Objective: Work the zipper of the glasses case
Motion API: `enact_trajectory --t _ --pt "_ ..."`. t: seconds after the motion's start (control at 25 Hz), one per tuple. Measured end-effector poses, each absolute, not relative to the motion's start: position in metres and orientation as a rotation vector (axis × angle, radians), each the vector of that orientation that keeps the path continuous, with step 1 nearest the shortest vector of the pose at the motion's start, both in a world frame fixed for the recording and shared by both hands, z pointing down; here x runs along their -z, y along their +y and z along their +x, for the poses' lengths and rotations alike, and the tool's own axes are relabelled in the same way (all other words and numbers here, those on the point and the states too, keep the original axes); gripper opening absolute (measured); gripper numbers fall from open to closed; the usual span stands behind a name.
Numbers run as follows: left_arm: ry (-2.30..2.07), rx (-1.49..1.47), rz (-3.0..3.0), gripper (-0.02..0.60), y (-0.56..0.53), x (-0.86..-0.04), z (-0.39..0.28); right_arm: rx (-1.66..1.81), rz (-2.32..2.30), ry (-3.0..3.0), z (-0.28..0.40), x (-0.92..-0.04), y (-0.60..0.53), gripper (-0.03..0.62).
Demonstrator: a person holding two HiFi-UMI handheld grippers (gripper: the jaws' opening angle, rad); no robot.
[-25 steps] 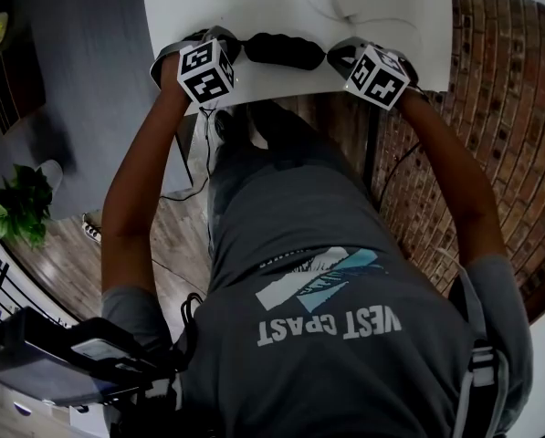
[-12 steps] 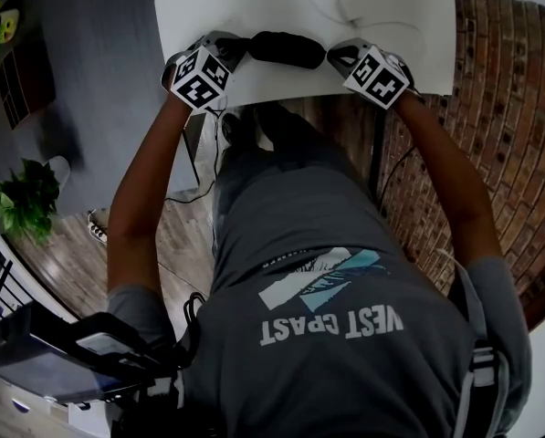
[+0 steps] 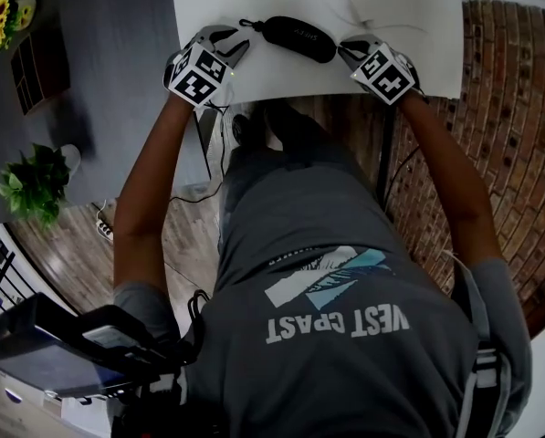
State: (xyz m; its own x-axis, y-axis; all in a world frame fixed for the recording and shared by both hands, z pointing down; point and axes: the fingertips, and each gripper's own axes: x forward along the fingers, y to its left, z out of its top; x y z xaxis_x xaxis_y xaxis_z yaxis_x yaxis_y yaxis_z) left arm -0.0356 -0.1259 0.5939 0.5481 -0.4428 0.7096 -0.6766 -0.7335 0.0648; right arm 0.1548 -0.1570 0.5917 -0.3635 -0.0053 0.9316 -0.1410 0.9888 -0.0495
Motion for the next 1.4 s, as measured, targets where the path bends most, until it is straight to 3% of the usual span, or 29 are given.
enact_trajectory --t 0.52,1.08,1.4 --pt "-1.245 -0.735 2.314 0.106 -0.077 -0.527 -0.088 -0.161 0.752 -2.051 0.19 -0.536 -0.21 -0.002" --pt "-1.428 -0.402 2.443 0.106 0.029 -0.394 -0.11 -0.223 1.254 -2.849 0.137 -0.25 -0.078 -0.002" --pt "-1.495 -0.127 2.528 0.106 0.088 -0.315 -0.094 -0.106 1.172 -3.029 0.136 -0.176 0.02 -0.002"
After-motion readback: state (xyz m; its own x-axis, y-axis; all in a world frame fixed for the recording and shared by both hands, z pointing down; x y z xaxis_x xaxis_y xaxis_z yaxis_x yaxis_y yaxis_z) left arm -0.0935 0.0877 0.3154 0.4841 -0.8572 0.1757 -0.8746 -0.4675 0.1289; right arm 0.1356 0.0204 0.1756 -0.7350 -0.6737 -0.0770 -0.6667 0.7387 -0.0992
